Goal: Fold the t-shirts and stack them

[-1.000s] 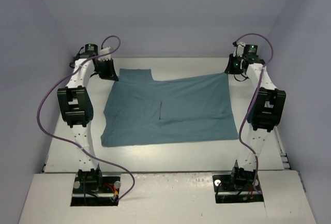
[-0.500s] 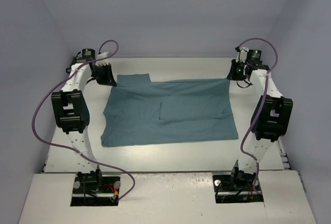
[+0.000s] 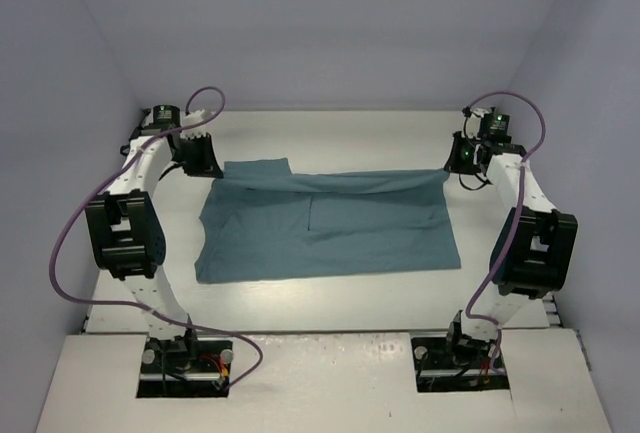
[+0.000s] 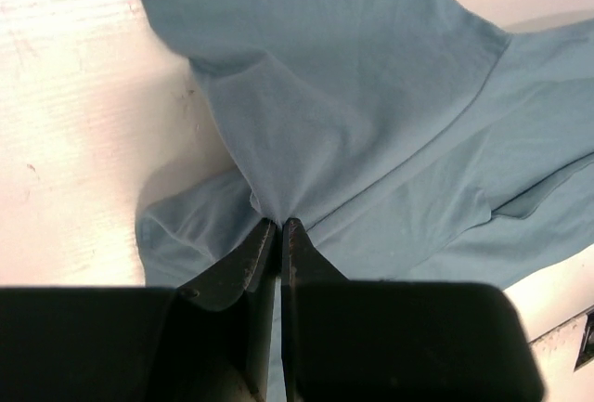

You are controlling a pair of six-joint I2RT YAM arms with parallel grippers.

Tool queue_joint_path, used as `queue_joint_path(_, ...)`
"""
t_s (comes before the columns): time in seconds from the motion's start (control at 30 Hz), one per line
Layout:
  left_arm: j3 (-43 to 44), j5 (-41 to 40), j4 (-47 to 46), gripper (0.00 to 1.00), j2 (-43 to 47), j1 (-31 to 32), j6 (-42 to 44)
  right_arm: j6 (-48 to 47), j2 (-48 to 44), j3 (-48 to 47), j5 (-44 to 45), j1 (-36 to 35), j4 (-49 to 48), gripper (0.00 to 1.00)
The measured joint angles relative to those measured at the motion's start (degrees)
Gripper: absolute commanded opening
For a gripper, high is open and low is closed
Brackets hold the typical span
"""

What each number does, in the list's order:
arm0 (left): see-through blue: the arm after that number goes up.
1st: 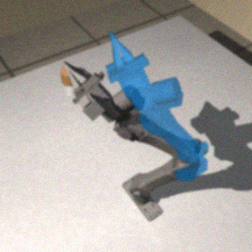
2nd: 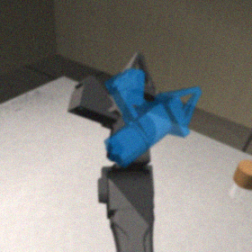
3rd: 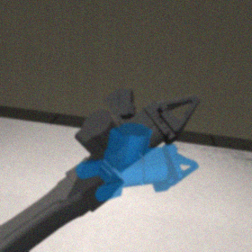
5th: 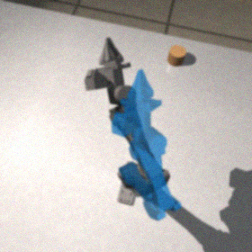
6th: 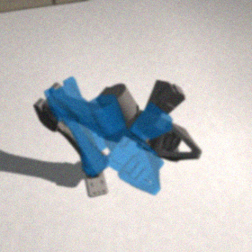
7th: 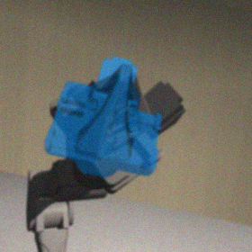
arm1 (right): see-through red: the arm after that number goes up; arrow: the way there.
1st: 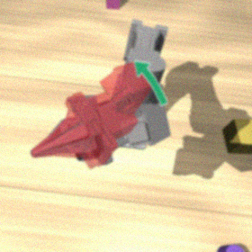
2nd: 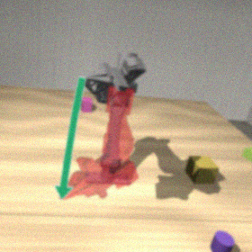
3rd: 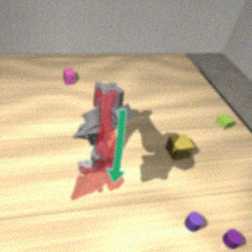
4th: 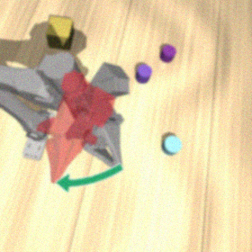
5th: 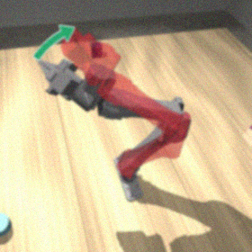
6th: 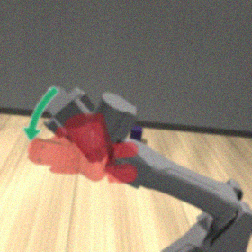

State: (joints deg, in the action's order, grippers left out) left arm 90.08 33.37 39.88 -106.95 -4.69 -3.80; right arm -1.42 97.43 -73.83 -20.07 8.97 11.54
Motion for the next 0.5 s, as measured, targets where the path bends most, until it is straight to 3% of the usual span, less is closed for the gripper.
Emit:
queue_joint_path(0.27,-6.68,-2.82,-1.78,0.00,7.55,0.00,-2.91,3.89,-5.48,5.37,3.95,0.06,-0.59,0.00)
queue_joint_path(0.5,-19.06,-4.64,-6.98,0.00,16.24,0.00,-6.84,6.62,-7.41,10.92,6.13,0.07,-1.59,0.00)
